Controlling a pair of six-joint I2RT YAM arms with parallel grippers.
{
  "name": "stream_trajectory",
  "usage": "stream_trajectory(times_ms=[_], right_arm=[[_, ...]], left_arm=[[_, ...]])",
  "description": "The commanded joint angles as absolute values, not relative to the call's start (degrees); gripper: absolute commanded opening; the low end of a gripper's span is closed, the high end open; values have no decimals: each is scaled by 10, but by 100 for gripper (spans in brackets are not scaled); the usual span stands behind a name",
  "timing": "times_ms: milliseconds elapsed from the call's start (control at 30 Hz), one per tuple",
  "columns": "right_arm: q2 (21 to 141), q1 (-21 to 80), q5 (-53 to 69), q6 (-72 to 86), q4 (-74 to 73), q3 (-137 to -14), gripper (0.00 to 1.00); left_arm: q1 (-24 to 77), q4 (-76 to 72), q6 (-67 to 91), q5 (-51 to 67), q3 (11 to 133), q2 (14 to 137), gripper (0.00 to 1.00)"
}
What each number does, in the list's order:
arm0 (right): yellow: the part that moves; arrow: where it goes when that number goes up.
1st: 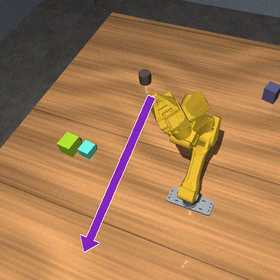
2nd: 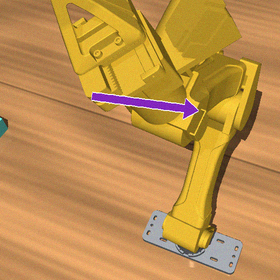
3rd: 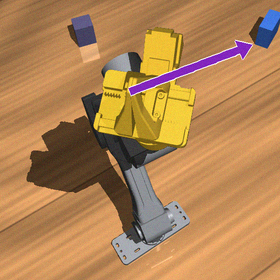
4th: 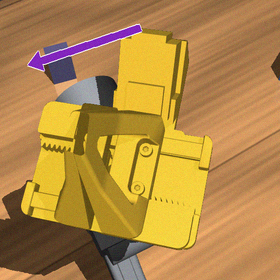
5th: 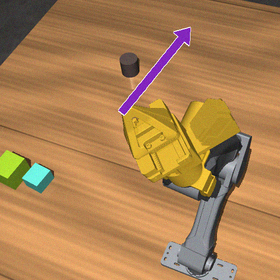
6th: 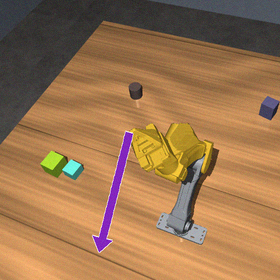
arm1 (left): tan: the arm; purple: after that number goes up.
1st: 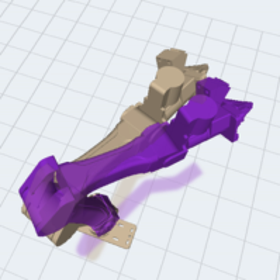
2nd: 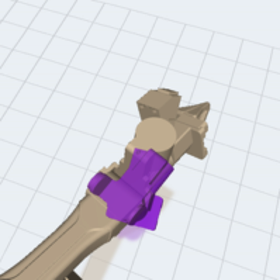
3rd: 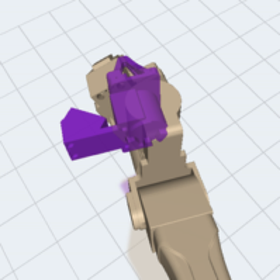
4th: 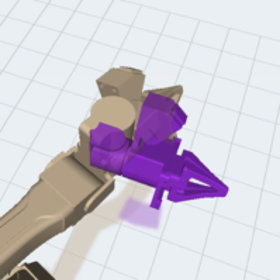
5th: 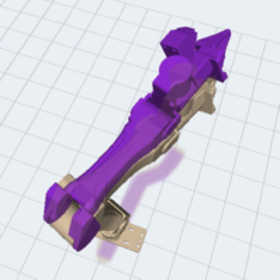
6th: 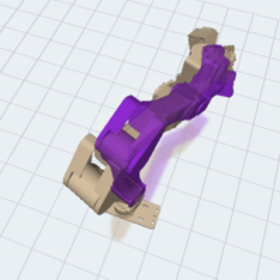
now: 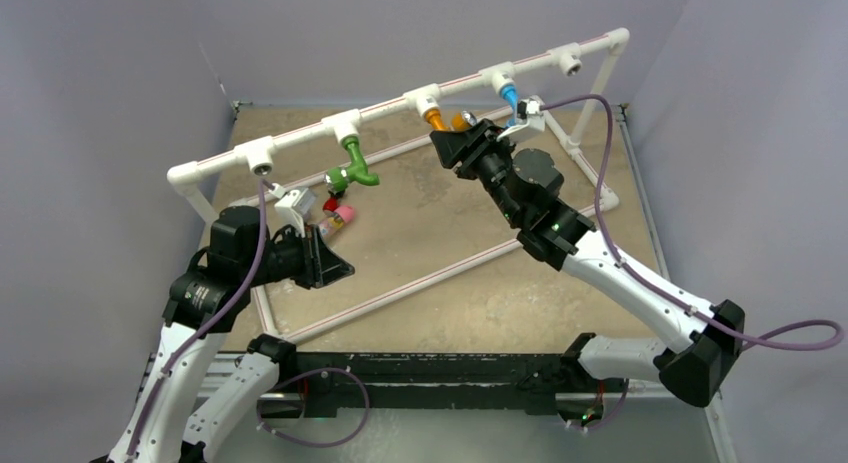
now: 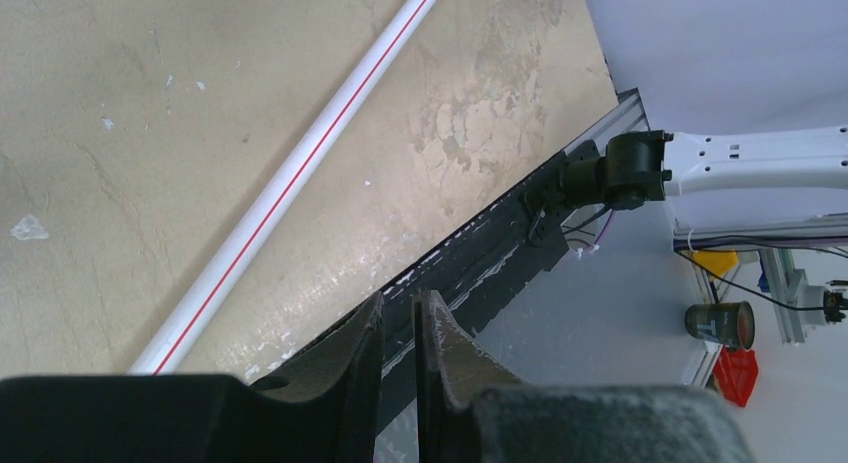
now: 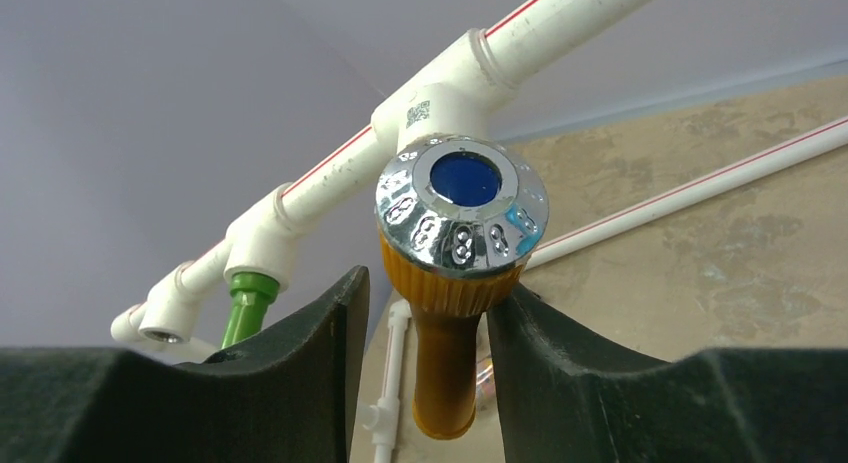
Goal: Install the water faucets
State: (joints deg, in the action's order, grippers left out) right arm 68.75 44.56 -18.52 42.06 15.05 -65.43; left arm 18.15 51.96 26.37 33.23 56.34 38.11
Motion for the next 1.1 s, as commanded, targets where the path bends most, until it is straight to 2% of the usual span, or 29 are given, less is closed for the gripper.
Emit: stream_trajectory(times_ms=[0,67,133,167,200,233,267,400,700,933,967,1067], right_arm=[[701,446,-195,439,204,-673,46],[708,446,-200,446,204,-676,42],[708,446,-201,456,213,-671,31],[706,446,-201,461,220,-665,21],[703,446,-201,470,227,-659,15],[700,446,-202,481,234,-651,2],[696,445,-202,494,242,-642,0],[679,436,-188,577,283,-593,0],[698,395,-36,864,462,-480,0],[710,394,-29,844,449,-512,0],[705,394,-34,828,434,-519,4],[690,394,-56,779,382,-538,37]], left_arm=[[185,507,255,341,563,379,15],[184,507,254,341,564,378,15],[185,509,253,339,564,378,15],[185,510,253,338,565,377,15],[185,511,253,338,564,376,15],[185,511,253,338,564,376,15],[185,511,253,338,563,376,15],[185,510,253,338,561,375,15],[185,510,254,341,561,371,15],[185,516,251,338,565,369,15],[185,515,251,337,565,370,15],[185,514,250,337,565,371,15]])
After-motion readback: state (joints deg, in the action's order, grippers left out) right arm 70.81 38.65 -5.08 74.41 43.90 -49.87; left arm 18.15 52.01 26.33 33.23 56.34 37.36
